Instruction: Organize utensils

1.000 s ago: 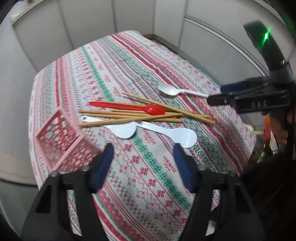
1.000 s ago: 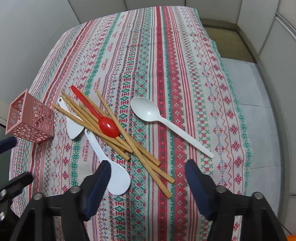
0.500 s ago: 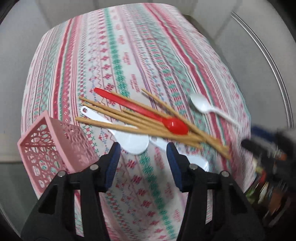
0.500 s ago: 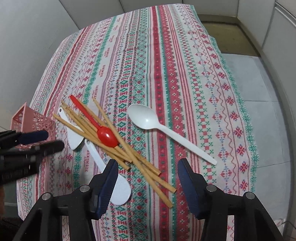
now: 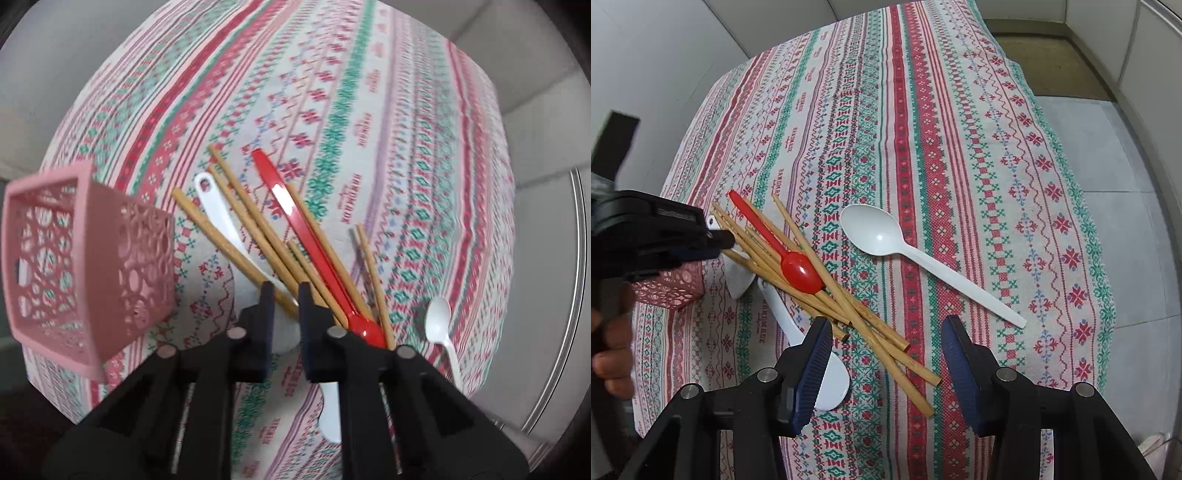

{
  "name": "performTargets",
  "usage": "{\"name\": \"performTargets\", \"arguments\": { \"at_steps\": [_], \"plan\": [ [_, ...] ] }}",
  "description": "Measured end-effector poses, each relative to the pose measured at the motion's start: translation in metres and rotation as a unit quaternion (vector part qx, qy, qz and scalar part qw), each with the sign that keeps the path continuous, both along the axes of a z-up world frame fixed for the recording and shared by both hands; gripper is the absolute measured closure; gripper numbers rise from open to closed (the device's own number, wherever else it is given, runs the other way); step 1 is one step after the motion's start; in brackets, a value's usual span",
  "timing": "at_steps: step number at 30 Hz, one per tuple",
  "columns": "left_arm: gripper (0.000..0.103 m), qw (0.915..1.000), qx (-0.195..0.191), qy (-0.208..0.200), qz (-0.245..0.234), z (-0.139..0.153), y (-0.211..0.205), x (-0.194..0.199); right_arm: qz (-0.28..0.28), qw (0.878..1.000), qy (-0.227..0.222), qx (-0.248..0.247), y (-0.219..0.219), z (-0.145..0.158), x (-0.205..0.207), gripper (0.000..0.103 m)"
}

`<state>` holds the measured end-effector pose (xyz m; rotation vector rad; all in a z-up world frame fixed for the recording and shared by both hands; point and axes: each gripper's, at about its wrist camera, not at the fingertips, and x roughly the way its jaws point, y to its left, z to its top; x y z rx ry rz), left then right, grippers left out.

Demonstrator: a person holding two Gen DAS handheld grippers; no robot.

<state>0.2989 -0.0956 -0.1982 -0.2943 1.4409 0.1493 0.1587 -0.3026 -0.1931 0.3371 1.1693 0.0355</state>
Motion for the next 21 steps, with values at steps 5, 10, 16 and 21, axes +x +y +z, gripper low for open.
{"name": "performTargets", "arguments": {
  "at_steps": [5, 10, 16, 21],
  "plan": [
    [0.093, 0.9992, 0.0, 0.003, 0.039, -0.01, 0.006, 0.001, 0.001, 1.0, -0.004, 0.005, -0.001, 0.001, 0.001, 0.048],
    [0.098, 0.9974, -0.007, -0.008, 0.071, -0.014, 0.016, -0.003, 0.01, 1.0, 0.002, 0.006, 0.001, -0.002, 0.004, 0.049],
    [0.099, 0.9972, -0.012, -0.016, 0.073, -0.015, 0.021, -0.012, 0.011, 1.0, 0.02, 0.006, 0.0, -0.012, 0.006, 0.049],
    [0.1, 0.997, -0.021, -0.022, 0.07, -0.017, 0.031, -0.022, 0.0, 1.0, 0.019, 0.009, -0.004, -0.014, 0.005, 0.049]
  ]
}}
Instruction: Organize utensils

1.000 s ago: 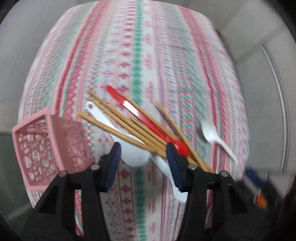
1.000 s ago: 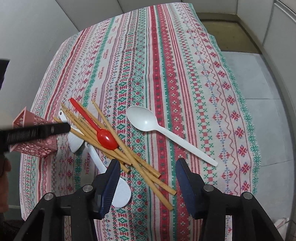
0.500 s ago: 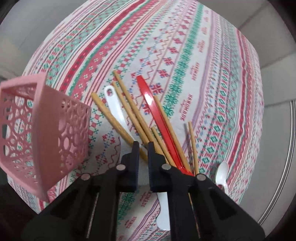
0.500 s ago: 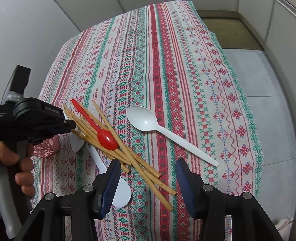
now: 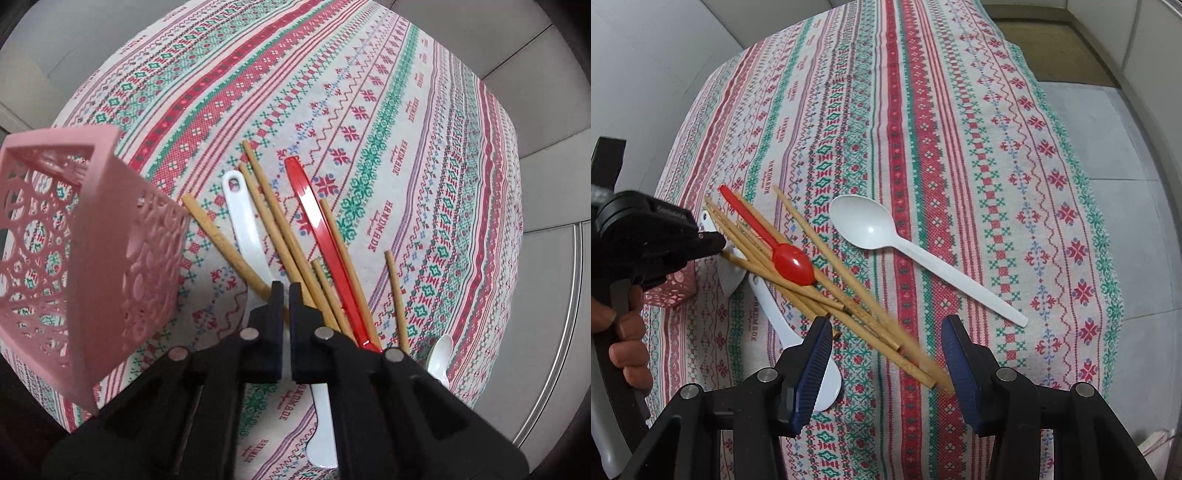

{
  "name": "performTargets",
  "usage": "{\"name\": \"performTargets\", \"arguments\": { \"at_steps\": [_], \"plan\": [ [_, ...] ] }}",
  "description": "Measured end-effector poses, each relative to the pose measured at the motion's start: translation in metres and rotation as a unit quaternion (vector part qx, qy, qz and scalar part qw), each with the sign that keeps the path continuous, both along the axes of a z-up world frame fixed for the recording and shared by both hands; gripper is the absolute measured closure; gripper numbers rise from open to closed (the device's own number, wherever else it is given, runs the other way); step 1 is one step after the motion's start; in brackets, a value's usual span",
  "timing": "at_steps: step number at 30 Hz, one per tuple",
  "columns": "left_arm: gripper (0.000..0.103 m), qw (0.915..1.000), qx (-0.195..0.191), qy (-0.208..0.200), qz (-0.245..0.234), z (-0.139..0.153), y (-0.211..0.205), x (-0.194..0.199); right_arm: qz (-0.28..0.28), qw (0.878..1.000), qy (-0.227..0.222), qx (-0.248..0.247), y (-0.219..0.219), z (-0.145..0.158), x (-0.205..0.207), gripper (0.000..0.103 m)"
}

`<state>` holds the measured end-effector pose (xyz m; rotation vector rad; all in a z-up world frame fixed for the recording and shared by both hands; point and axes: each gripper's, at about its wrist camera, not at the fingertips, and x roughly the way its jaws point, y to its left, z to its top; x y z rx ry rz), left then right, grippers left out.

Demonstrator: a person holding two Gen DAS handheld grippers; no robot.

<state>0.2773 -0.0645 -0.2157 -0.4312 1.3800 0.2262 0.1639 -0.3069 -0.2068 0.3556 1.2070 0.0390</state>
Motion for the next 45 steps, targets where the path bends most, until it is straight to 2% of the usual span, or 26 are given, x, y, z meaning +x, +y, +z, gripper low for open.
{"name": "performTargets", "arguments": {
  "at_steps": [4, 6, 7, 14, 22, 26, 32, 35, 37, 42, 43, 45],
  "plan": [
    [0.1, 0.9999, -0.01, 0.008, -0.004, -0.002, 0.004, -0.004, 0.0, 1.0, 0.005, -0.002, -0.001, -0.004, 0.001, 0.049],
    [0.1, 0.9992, -0.024, 0.032, 0.007, -0.011, 0.005, -0.002, -0.006, 1.0, 0.008, -0.006, -0.006, -0.005, 0.0, 0.048],
    [0.1, 0.9992, -0.024, 0.024, 0.019, -0.011, 0.008, -0.004, -0.011, 1.0, 0.008, -0.007, -0.007, -0.006, 0.001, 0.048],
    [0.102, 0.9999, -0.01, 0.005, -0.001, -0.014, 0.005, -0.011, -0.011, 1.0, 0.014, -0.008, -0.014, -0.01, 0.0, 0.049],
    [0.103, 0.9983, -0.017, -0.02, -0.051, -0.014, -0.005, -0.016, 0.002, 1.0, 0.021, 0.005, -0.006, -0.02, 0.007, 0.063],
    [0.103, 0.9948, -0.029, -0.028, -0.093, -0.013, -0.008, -0.024, 0.012, 0.999, 0.021, 0.022, 0.002, -0.024, 0.015, 0.071],
    [0.103, 0.9842, -0.04, -0.037, -0.168, -0.01, -0.015, -0.051, 0.017, 0.999, 0.022, 0.021, 0.014, -0.031, 0.028, 0.082],
    [0.103, 0.9739, -0.039, -0.044, -0.219, -0.005, -0.019, -0.065, 0.012, 1.0, 0.019, 0.022, 0.016, -0.033, 0.034, 0.086],
    [0.103, 0.9638, -0.033, -0.05, -0.26, -0.001, -0.024, -0.076, 0.014, 1.0, 0.016, 0.023, 0.019, -0.034, 0.04, 0.089],
    [0.103, 0.9429, -0.031, -0.053, -0.327, 0.003, -0.027, -0.103, 0.038, 0.999, 0.019, 0.029, 0.038, -0.039, 0.057, 0.09],
    [0.103, 0.9401, -0.033, -0.051, -0.335, 0.003, -0.026, -0.108, 0.04, 0.999, 0.023, 0.024, 0.042, -0.041, 0.06, 0.091],
    [0.103, 0.9403, -0.037, -0.048, -0.335, -0.001, -0.023, -0.106, 0.036, 0.999, 0.03, 0.007, 0.045, -0.047, 0.066, 0.091]
  ]
}}
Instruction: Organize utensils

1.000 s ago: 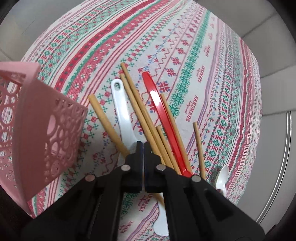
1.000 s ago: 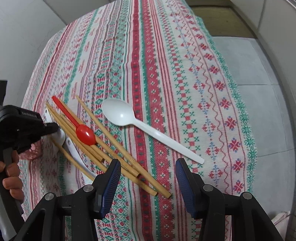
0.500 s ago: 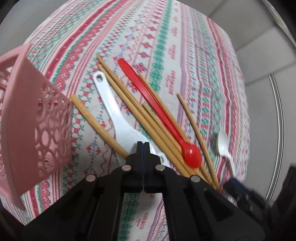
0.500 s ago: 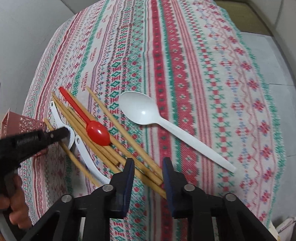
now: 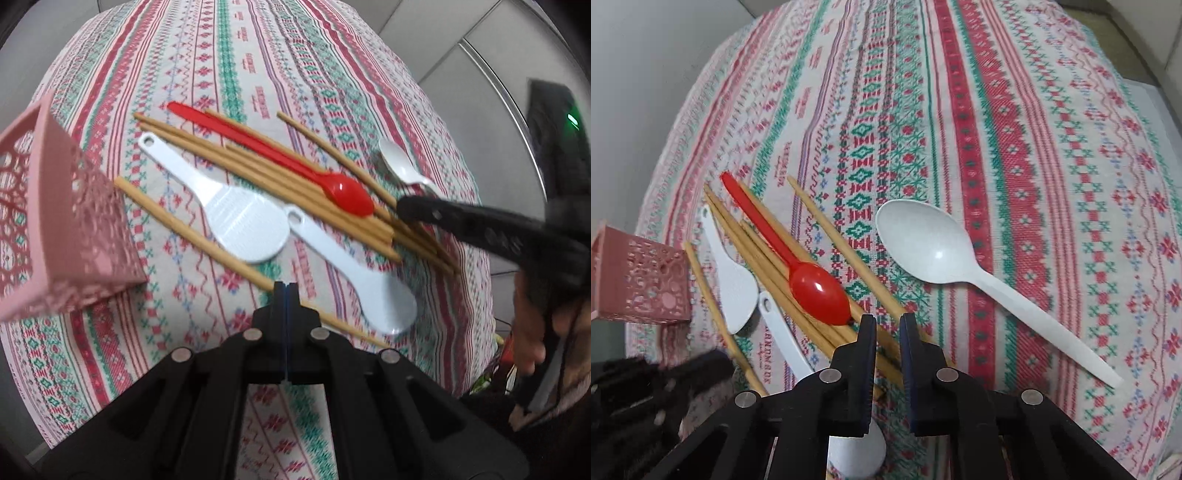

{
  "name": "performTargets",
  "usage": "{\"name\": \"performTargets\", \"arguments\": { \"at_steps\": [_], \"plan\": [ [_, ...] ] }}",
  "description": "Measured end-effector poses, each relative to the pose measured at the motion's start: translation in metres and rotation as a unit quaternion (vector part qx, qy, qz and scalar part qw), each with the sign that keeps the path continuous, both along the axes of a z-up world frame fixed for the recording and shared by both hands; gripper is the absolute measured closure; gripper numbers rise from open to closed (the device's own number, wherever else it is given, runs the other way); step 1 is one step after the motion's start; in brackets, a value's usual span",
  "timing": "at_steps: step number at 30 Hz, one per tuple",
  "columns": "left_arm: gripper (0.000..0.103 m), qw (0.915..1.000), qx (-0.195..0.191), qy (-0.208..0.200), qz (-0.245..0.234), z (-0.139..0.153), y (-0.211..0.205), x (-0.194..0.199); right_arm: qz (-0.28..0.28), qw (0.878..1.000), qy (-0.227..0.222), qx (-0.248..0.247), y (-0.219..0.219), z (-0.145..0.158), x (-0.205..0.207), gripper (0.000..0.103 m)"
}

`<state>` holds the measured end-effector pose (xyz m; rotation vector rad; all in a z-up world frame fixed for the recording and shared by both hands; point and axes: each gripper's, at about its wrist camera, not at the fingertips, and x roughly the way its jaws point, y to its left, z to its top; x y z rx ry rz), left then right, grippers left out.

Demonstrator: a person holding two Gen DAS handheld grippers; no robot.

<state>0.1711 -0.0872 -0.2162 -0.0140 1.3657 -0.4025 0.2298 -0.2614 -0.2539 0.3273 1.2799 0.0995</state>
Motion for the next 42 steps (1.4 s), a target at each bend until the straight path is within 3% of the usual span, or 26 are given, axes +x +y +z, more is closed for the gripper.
{"name": "performTargets", "arguments": {
  "at_steps": [5, 7, 10, 15, 18, 21, 24, 29, 34, 35, 37, 39, 42],
  "plan": [
    [0.099, 0.9987, -0.014, 0.006, 0.049, -0.002, 0.015, 0.002, 0.001, 1.0, 0.007, -0.007, 0.0, -0.006, 0.01, 0.092],
    [0.079, 0.9969, -0.023, 0.009, 0.075, -0.001, 0.019, 0.005, 0.014, 1.0, 0.007, -0.022, 0.006, -0.006, 0.011, 0.092],
    [0.066, 0.9938, -0.028, 0.011, 0.107, 0.0, 0.022, 0.01, 0.015, 0.999, 0.012, -0.031, 0.011, -0.007, 0.016, 0.09],
    [0.066, 0.9899, -0.021, 0.027, 0.138, -0.007, 0.02, 0.013, 0.012, 1.0, 0.006, -0.013, 0.003, -0.004, 0.018, 0.08],
    [0.081, 0.9899, 0.006, 0.023, 0.14, -0.013, 0.012, 0.01, 0.014, 1.0, 0.009, -0.012, 0.002, -0.004, 0.018, 0.078],
    [0.087, 0.9907, 0.02, 0.014, 0.134, -0.014, 0.013, 0.006, 0.01, 1.0, 0.01, -0.005, -0.008, -0.001, 0.01, 0.078],
    [0.103, 0.9956, 0.036, 0.003, 0.086, -0.007, 0.013, -0.002, 0.0, 1.0, 0.006, 0.01, -0.017, 0.001, 0.006, 0.078],
    [0.103, 0.9971, 0.068, 0.023, 0.024, -0.015, 0.028, -0.016, 0.019, 1.0, 0.002, 0.01, -0.014, 0.008, 0.0, 0.078],
    [0.102, 0.998, 0.021, 0.034, 0.048, -0.009, 0.057, -0.024, 0.038, 0.999, 0.009, -0.027, 0.004, 0.002, 0.004, 0.079],
    [0.1, 0.998, 0.016, 0.032, 0.052, -0.007, 0.059, -0.025, 0.039, 0.999, 0.013, -0.034, 0.006, -0.001, 0.005, 0.079],
    [0.08, 0.9976, 0.004, 0.031, 0.061, -0.006, 0.06, -0.024, 0.038, 0.998, 0.017, -0.04, 0.006, -0.005, 0.007, 0.081],
    [0.067, 0.997, -0.006, 0.027, 0.072, -0.002, 0.06, -0.023, 0.041, 0.998, 0.008, -0.046, 0.008, -0.005, 0.008, 0.082],
    [0.062, 0.996, -0.01, 0.021, 0.087, 0.001, 0.046, -0.011, 0.054, 0.996, -0.007, -0.065, 0.014, -0.005, 0.008, 0.086]
  ]
}}
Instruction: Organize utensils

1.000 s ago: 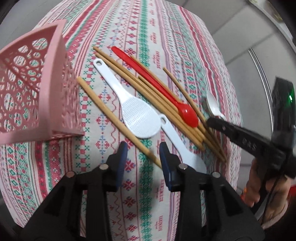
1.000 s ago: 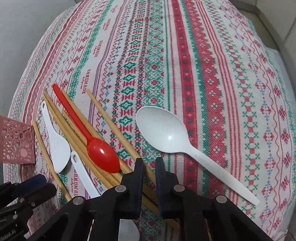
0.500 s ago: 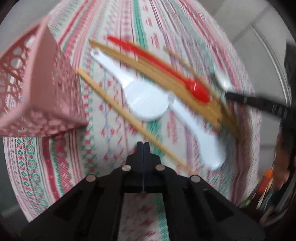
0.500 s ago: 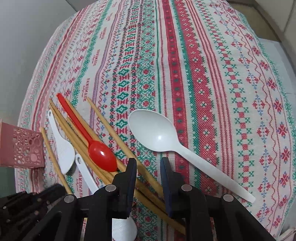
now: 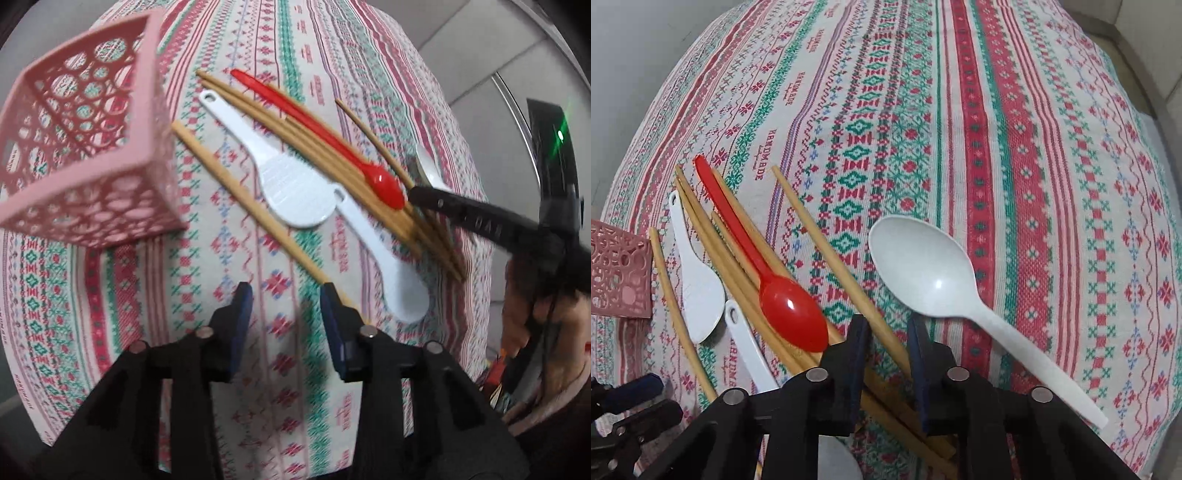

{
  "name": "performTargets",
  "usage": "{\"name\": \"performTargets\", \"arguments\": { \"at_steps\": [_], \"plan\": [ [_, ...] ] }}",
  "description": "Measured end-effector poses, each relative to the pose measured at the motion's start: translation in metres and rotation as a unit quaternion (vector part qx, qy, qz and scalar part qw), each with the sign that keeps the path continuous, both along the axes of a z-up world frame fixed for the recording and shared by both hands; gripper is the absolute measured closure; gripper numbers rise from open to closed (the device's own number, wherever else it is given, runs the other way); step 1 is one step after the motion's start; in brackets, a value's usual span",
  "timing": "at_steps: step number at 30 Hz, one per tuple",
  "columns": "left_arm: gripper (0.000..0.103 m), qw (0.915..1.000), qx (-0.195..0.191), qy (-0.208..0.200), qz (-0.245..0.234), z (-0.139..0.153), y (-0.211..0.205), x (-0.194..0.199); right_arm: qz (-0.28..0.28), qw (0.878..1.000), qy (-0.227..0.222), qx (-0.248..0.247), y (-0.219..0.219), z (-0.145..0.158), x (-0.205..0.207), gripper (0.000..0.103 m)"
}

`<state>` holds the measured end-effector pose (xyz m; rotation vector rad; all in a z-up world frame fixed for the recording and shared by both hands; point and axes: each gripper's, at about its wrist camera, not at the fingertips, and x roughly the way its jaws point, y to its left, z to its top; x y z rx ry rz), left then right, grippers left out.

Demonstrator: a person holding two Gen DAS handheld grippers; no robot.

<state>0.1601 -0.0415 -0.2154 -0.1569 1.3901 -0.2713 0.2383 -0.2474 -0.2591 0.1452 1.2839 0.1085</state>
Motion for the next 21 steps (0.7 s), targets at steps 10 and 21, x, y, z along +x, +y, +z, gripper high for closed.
{"name": "performTargets", "arguments": {
  "at_steps": [10, 21],
  "plan": [
    [0.08, 0.9965, 0.076, -0.019, 0.029, -0.008, -0.037, 0.02, -0.01, 0.999, -0.027, 0.024, -0.014, 0.023, -0.007, 0.096],
    [0.092, 0.9947, 0.086, -0.005, -0.056, -0.008, -0.043, 0.007, -0.058, 0.992, -0.055, 0.101, -0.045, 0.063, -0.029, 0.096]
  ]
}}
